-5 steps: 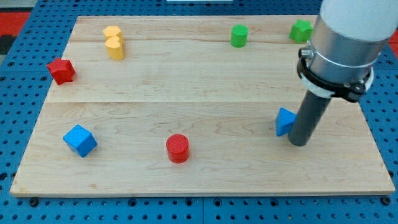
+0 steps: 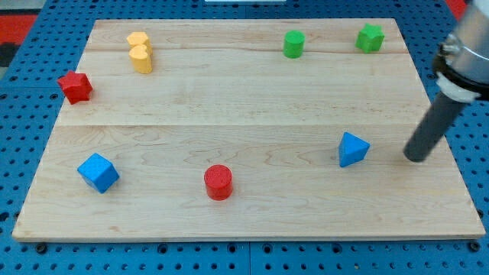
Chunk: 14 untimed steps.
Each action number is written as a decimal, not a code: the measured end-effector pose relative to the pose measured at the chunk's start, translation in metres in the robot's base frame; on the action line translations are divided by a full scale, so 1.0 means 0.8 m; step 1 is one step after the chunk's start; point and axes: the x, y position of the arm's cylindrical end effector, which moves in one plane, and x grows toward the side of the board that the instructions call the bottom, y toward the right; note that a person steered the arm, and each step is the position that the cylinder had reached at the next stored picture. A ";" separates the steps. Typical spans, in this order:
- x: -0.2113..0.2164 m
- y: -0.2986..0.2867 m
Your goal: Push the blue triangle top right to the blue cube
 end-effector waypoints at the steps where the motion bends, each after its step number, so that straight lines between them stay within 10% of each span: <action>1: -0.007 -0.028; 5: -0.034 -0.252; 7: 0.007 -0.139; 10: -0.025 -0.405; 14: 0.044 -0.344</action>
